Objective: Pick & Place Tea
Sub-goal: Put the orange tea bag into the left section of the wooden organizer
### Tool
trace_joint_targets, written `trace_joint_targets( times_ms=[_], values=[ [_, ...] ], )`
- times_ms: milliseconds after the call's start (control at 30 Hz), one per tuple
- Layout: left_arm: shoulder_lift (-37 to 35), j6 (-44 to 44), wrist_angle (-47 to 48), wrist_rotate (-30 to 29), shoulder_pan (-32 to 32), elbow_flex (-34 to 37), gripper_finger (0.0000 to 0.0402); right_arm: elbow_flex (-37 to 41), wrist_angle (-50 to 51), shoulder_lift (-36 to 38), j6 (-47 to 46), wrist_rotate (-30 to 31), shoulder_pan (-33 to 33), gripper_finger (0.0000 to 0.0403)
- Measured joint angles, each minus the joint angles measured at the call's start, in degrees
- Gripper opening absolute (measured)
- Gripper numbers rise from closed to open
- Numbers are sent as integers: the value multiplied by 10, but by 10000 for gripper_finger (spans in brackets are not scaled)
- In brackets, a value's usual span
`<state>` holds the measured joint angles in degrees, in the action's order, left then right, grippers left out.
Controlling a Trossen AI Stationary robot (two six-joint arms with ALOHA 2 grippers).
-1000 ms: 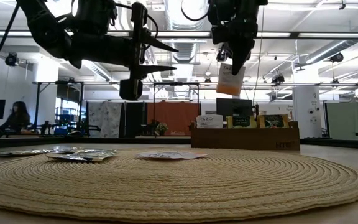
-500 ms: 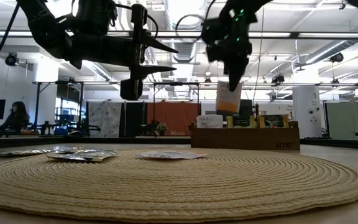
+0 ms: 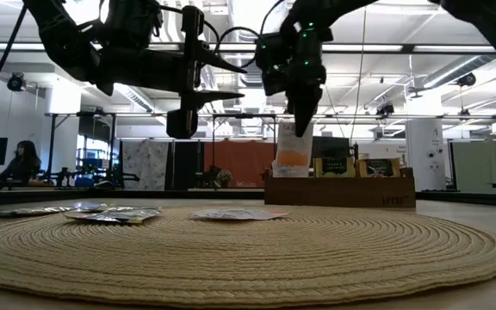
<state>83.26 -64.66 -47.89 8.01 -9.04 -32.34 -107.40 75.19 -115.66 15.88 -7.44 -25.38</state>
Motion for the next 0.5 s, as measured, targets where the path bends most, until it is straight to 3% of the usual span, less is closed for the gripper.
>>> trace_joint_targets(
  times_ms=[500],
  values=[
    [0, 0, 5, 0, 0, 0, 149, -11, 2, -42, -5, 24, 4, 8]
  ],
)
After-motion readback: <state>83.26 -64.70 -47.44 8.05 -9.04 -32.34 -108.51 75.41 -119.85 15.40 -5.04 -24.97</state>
